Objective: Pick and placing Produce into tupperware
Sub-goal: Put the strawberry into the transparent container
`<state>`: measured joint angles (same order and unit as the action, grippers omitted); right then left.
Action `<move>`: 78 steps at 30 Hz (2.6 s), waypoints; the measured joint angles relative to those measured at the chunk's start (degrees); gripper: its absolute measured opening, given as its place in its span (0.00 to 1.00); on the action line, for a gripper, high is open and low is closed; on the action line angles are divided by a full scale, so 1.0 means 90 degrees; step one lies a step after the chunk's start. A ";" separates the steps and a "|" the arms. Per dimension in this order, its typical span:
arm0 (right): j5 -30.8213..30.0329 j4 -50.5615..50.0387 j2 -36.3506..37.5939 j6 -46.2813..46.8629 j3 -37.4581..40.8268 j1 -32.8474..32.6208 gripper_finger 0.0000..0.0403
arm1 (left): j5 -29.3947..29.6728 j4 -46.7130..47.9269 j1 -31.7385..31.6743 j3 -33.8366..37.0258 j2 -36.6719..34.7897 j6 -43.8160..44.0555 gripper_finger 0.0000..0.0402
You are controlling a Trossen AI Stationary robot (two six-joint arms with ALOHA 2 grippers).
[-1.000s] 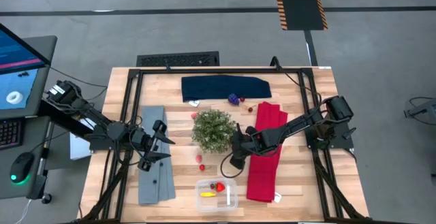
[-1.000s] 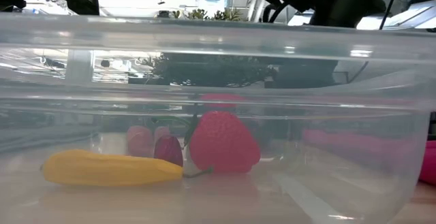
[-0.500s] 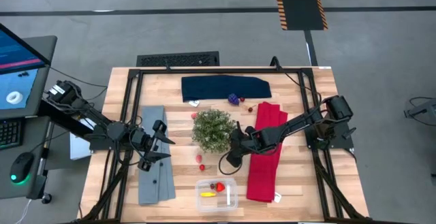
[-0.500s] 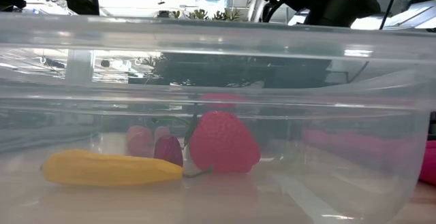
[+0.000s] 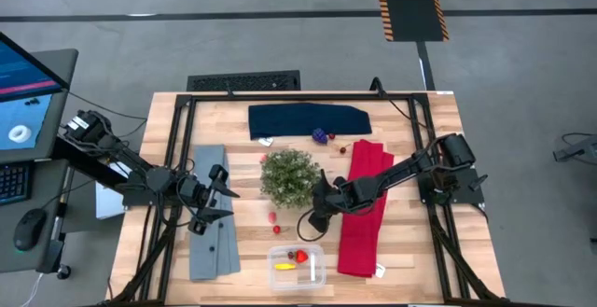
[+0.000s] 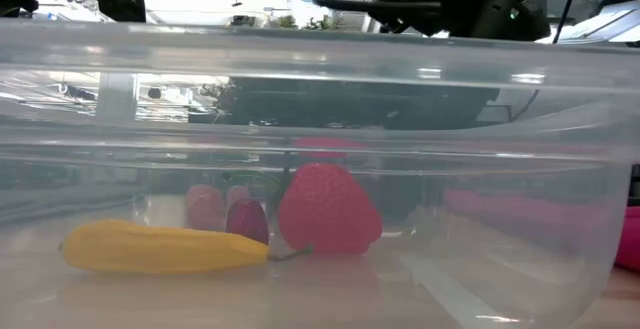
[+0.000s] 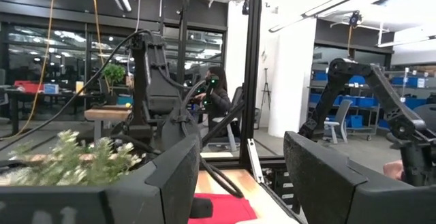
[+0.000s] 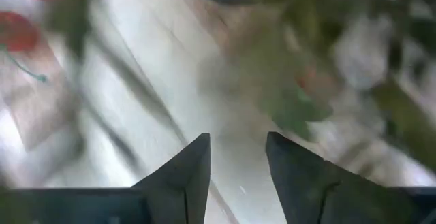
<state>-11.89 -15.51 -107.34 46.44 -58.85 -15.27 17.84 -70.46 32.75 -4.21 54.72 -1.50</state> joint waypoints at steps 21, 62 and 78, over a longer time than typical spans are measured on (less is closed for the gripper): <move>-0.0114 -0.0474 0.0031 -0.0243 -0.0061 0.0125 0.04 | -0.0009 0.0029 -0.0002 -0.0002 0.0002 -0.0006 0.51; -0.4387 0.0444 0.0009 0.1562 0.0368 -0.1825 0.39 | -0.0256 0.0014 -0.0001 -0.0104 0.0000 0.0163 0.51; -0.3688 0.1640 0.0007 0.0898 0.0634 -0.1251 0.33 | -0.0244 0.0027 -0.0002 -0.0104 0.0001 0.0112 0.51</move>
<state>-45.09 -0.75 -107.28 54.52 -53.15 -26.53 15.64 -70.22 32.73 -5.15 54.73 -0.49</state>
